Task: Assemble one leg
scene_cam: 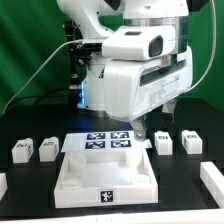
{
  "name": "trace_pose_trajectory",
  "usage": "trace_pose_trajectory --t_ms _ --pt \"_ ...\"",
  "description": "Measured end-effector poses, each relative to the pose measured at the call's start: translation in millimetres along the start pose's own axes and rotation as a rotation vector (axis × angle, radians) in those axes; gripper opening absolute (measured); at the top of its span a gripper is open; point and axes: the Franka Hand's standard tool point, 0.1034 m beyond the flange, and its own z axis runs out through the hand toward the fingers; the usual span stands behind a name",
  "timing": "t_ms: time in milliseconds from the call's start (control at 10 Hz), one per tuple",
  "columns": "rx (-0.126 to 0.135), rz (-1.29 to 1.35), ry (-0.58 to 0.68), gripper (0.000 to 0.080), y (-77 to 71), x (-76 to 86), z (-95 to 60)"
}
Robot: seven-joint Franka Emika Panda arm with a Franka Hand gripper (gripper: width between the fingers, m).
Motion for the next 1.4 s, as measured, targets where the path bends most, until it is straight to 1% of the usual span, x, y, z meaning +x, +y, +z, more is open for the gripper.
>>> trace_pose_trajectory --t_ms 500,700,800,900,1000,1100,1200,1300,1400 --pt "0.0 0.0 0.0 0.065 -0.1 -0.1 0.4" --pt "0.002 -0.043 -0.001 0.065 -0.6 -0.6 1.0" --pt "0.004 -0.066 -0.004 0.065 -6.4 -6.2 4.7" --pt "0.009 -0.125 -0.01 0.065 -15.5 -18.6 9.3" --pt "0.001 -0.338 -0.006 0.065 -19.6 -33.6 13.1" --pt "-0.024 -0.506 0.011 0.065 -21.1 -49.7 17.7" --pt "-0.036 -0.65 0.015 0.065 -23.8 -64.4 21.7" --pt "-0.035 -0.758 0.009 0.065 -24.0 -70.7 22.7" --pt "-0.035 -0.802 0.005 0.065 -23.6 -71.5 23.8"
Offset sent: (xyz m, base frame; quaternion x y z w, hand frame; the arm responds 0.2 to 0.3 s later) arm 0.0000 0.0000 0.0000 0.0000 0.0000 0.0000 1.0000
